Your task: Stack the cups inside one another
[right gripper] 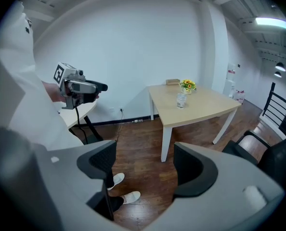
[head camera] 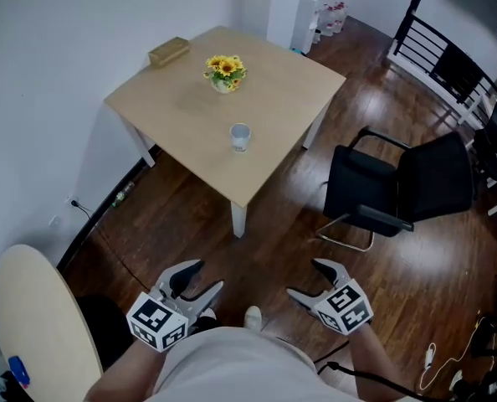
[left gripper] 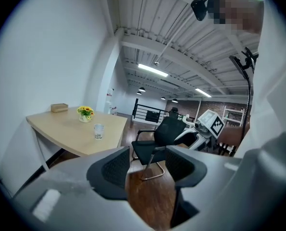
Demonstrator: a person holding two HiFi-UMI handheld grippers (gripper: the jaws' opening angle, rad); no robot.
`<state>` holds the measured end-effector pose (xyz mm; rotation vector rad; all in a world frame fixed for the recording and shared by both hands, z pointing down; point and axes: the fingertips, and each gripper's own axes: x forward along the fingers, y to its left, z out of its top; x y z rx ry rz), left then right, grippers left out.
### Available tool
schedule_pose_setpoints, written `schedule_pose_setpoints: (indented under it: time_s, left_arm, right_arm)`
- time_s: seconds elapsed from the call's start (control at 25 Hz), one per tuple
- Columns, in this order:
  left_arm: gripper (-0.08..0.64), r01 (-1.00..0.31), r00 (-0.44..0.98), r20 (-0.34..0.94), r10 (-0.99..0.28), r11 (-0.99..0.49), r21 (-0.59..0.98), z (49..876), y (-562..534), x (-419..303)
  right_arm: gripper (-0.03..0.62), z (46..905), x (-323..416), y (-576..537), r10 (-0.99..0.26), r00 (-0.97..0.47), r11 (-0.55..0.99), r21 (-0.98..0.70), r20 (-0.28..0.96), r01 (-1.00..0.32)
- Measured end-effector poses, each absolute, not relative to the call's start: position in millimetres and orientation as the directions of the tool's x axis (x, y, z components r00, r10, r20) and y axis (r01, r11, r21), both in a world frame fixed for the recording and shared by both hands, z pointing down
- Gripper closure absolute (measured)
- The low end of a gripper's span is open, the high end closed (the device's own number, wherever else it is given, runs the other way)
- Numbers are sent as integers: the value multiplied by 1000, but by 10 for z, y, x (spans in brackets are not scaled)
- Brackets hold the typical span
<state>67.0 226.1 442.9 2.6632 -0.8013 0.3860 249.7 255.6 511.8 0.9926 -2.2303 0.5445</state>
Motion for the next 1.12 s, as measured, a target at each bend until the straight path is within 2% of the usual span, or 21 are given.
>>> schedule_pose_setpoints:
  time_s: [0.48, 1.12]
  left_arm:
    - [316, -539, 827, 322, -460, -813, 223, 4230, 2564, 344]
    - [316, -507, 852, 287, -437, -826, 247, 4264, 2520, 32]
  right_arm:
    - [218, 4716, 2054, 2885, -584, -517, 599, -97, 626, -795]
    - [221, 4639, 1657, 2885, -577, -489, 602, -64, 653, -796]
